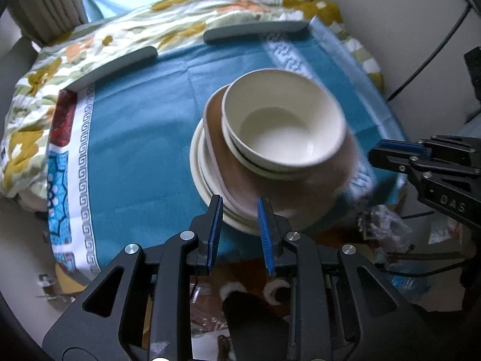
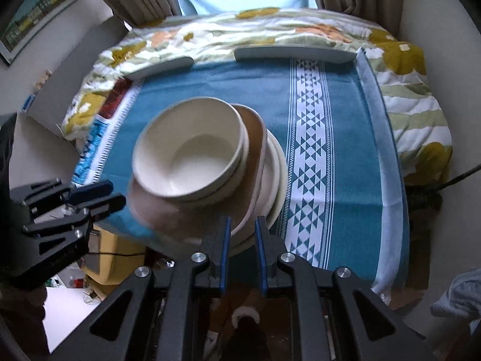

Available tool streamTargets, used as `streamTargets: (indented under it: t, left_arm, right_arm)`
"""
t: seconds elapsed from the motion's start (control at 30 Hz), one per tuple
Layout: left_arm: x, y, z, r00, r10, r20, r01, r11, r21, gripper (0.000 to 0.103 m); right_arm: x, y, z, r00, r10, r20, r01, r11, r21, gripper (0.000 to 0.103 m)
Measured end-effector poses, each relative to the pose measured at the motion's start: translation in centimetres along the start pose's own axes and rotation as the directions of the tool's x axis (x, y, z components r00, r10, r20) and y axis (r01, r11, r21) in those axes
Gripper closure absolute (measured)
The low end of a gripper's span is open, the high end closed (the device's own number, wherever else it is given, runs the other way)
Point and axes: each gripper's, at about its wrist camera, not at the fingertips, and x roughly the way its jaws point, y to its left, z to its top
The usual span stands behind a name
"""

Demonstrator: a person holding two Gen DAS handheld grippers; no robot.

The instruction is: Organize plates and bowls

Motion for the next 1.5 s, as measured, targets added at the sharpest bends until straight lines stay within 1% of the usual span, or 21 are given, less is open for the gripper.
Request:
streamTargets:
  t: [0.1,0.17,0.2,0.3,0.33,0.37,0.4,0.43,0.5,0.53,0.57,0.6,0.63,0.67,0.7,0.73,0.77,0.83,0.97,1.33,1.5]
  left_arm:
    - [-4.5,-0.2,-1.3,0.996,-0.025,0.085,0.028,0.999,-0.033,0.082]
    - [-8.2,-0.2,-1.6,0.984,-0.020,0.176,0.029,0.999,-0.045,0.082]
    - [-9.8,-0.1,-1.7,0.975,-0.013,0.220,0.024,0.999,-0.048,0.082]
    - [-15.5,0.3,-1.9,0.925,0.029,0.379,-0.009,0.998,-0.055,0.079]
    - [-17.5,0.5,-2.0,0.897,0.056,0.438,-0.030,0.997,-0.065,0.070]
    - [-19.0,0.7,-2.2,0.875,0.076,0.477,-0.043,0.996,-0.078,0.051]
    - [-20.0,0.7,-2.2,0.858,0.086,0.506,-0.049,0.995,-0.087,0.040]
    - [-21.3,0.9,-2.4,0.834,0.094,0.543,-0.051,0.994,-0.095,0.026]
    - [-23.0,1.2,-2.6,0.796,0.110,0.595,-0.059,0.993,-0.104,0.022]
    - [-23.9,1.5,-2.8,0.773,0.130,0.621,-0.072,0.991,-0.117,0.019]
    - [-24.4,1.6,-3.0,0.760,0.143,0.634,-0.080,0.989,-0.128,0.011]
    - [-24.8,1.7,-3.2,0.747,0.158,0.646,-0.087,0.986,-0.140,0.006]
    - [-25.3,1.9,-3.6,0.728,0.175,0.663,-0.094,0.983,-0.155,0.000]
    - [-25.6,2.0,-3.8,0.715,0.179,0.676,-0.095,0.983,-0.159,0.000]
    - [-25.8,2.1,-4.1,0.704,0.180,0.687,-0.095,0.982,-0.161,0.000]
    - [-26.0,2.2,-4.5,0.693,0.183,0.698,-0.096,0.982,-0.161,0.000]
    - [-26.2,2.3,-4.8,0.683,0.192,0.704,-0.104,0.980,-0.167,0.000]
    - [-26.2,2.7,-5.3,0.677,0.209,0.705,-0.110,0.977,-0.185,0.000]
    - [-25.9,3.5,-5.7,0.678,0.205,0.706,-0.088,0.976,-0.198,0.000]
    - [-25.5,3.8,-5.8,0.669,0.200,0.716,-0.100,0.979,-0.180,0.000]
    - [-25.4,3.8,-5.6,0.673,0.195,0.713,-0.099,0.980,-0.175,0.000]
  right_arm:
    - [-3.2,1.0,-0.7,0.998,-0.012,0.059,0.012,1.000,0.002,0.088]
    - [-6.2,1.9,-0.9,0.992,-0.017,0.124,0.017,1.000,-0.002,0.088]
    - [-8.0,2.6,-0.8,0.986,-0.029,0.165,0.031,0.999,-0.008,0.088]
    - [-12.0,4.4,-0.5,0.962,-0.052,0.270,0.060,0.998,-0.024,0.088]
    - [-13.9,5.3,-0.3,0.945,-0.078,0.319,0.091,0.996,-0.024,0.088]
    - [-15.2,6.0,-0.2,0.931,-0.092,0.354,0.108,0.994,-0.025,0.088]
    - [-16.2,6.6,-0.1,0.918,-0.096,0.384,0.115,0.993,-0.027,0.088]
    - [-17.7,7.4,-0.1,0.898,-0.100,0.428,0.125,0.992,-0.030,0.088]
    - [-19.2,8.4,-0.2,0.869,-0.118,0.481,0.151,0.988,-0.029,0.088]
    - [-19.7,8.9,-0.2,0.852,-0.129,0.508,0.167,0.986,-0.029,0.080]
    - [-20.2,9.4,-0.3,0.836,-0.136,0.531,0.176,0.984,-0.025,0.071]
    - [-20.4,9.6,-0.5,0.826,-0.135,0.547,0.175,0.984,-0.020,0.040]
    - [-20.7,9.8,-0.7,0.811,-0.126,0.571,0.163,0.987,-0.014,0.009]
    - [-21.0,9.8,-0.8,0.799,-0.116,0.590,0.153,0.988,-0.012,0.003]
    - [-21.2,9.9,-1.0,0.786,-0.110,0.609,0.147,0.989,-0.010,0.001]
    - [-21.4,10.1,-1.2,0.765,-0.123,0.632,0.158,0.987,0.000,0.001]
    - [-21.5,10.3,-1.3,0.753,-0.137,0.644,0.172,0.985,0.009,0.001]
    - [-21.6,10.6,-1.5,0.727,-0.170,0.665,0.204,0.979,0.028,0.001]
    - [-21.4,10.9,-1.9,0.710,-0.193,0.677,0.217,0.975,0.051,0.001]
    - [-21.2,10.9,-2.0,0.705,-0.210,0.678,0.226,0.972,0.066,0.001]
    - [-21.1,10.7,-1.9,0.705,-0.214,0.676,0.227,0.971,0.071,0.001]
